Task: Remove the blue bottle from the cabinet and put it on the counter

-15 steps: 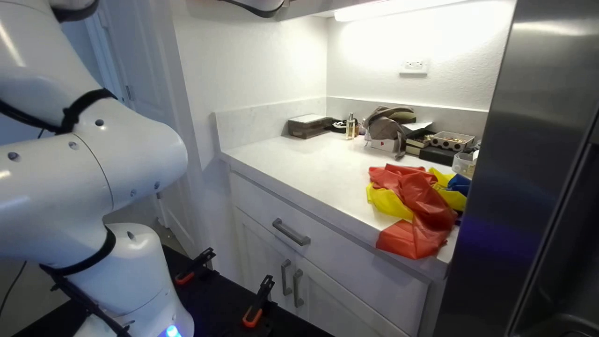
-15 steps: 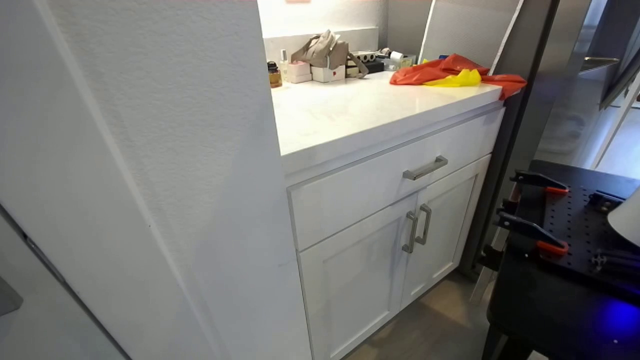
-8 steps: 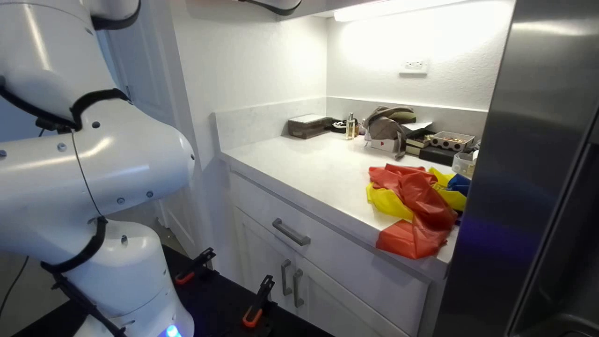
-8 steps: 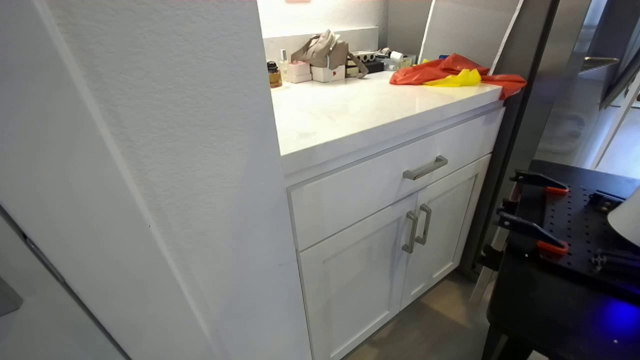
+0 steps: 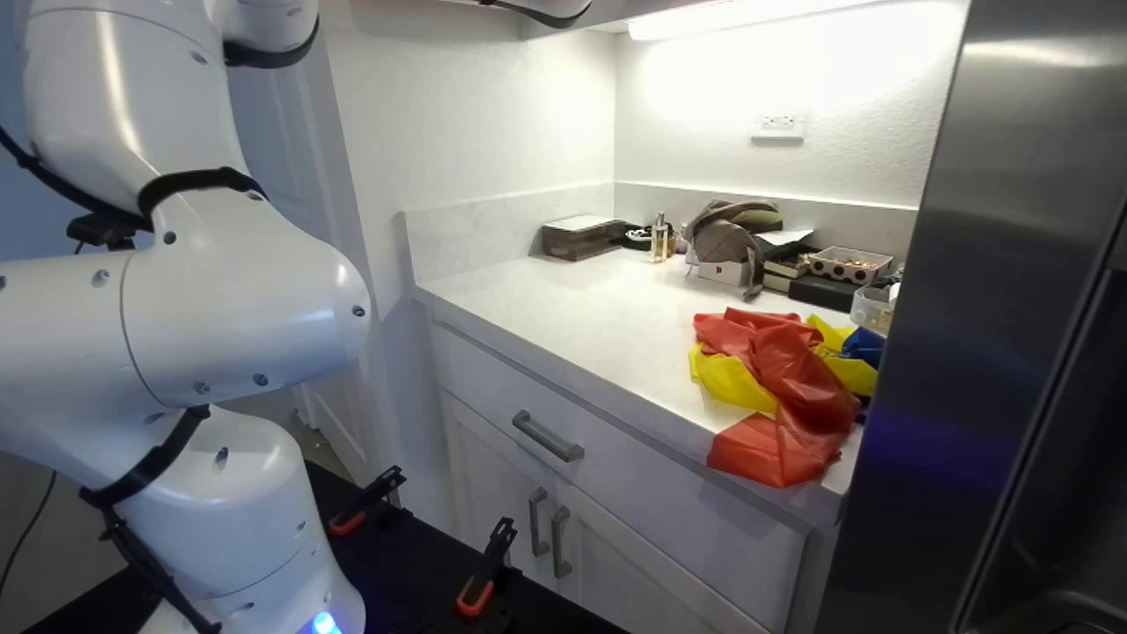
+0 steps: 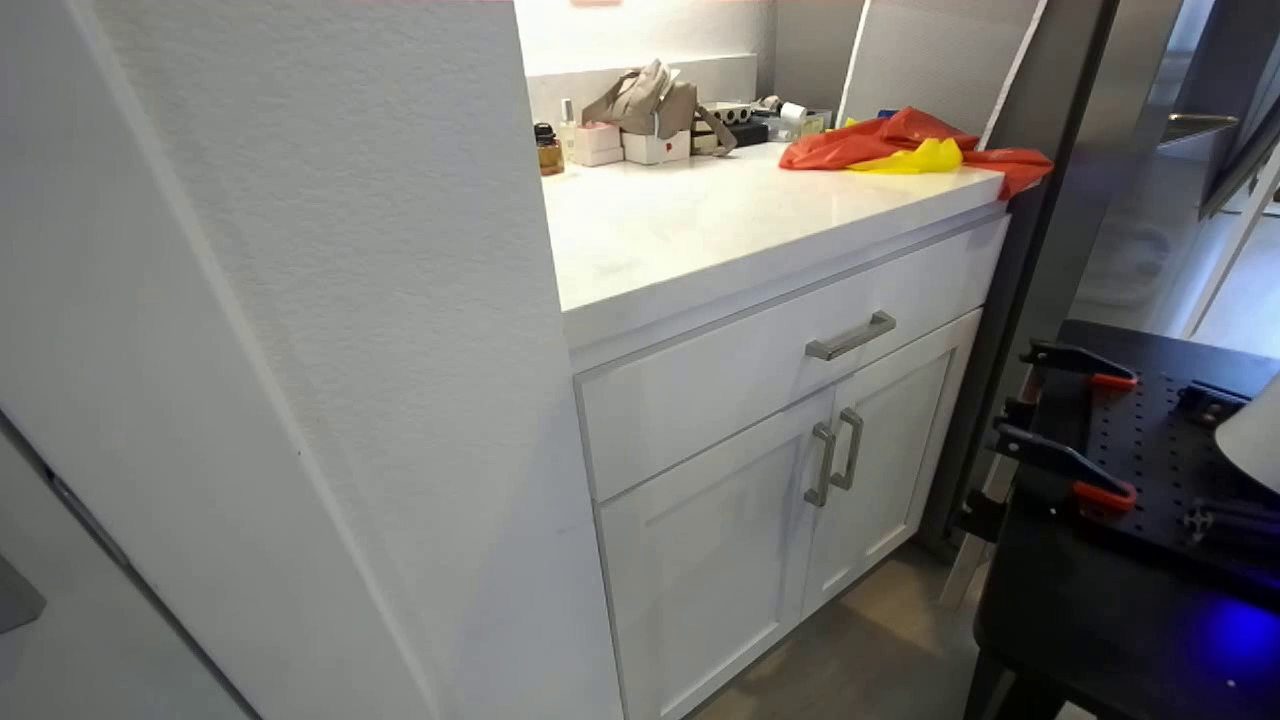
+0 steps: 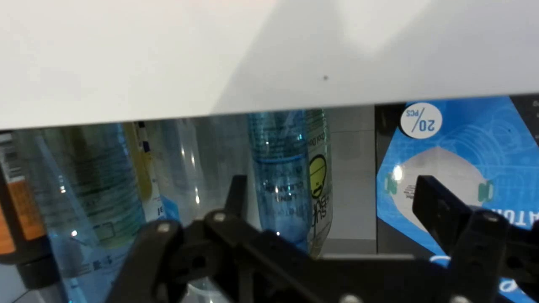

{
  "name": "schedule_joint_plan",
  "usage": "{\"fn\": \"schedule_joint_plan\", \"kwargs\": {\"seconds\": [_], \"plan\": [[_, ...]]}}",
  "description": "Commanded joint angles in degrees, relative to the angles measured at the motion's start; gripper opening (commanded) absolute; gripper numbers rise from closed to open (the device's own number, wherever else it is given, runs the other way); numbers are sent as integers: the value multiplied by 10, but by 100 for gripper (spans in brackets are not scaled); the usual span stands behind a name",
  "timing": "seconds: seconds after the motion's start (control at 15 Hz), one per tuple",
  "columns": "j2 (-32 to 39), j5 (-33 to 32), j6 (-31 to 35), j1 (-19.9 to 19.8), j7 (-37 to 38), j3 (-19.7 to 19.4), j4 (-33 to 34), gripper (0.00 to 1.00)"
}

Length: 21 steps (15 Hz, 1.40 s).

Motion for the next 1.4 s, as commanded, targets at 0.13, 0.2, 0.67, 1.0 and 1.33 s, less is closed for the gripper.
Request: {"fn": "schedule_joint_plan", "kwargs": {"seconds": [0.13, 0.2, 0.67, 1.0, 1.33], "plan": [[-12, 1, -48, -82, -2, 60, 79, 100], [-14, 2, -52, -92, -2, 67, 87, 100], [-27, -1, -77, -133, -5, 98, 131, 58], [-31, -1, -80, -142, -7, 105, 145, 18], [-28, -2, -88, -143, -12, 112, 147, 10]]}}
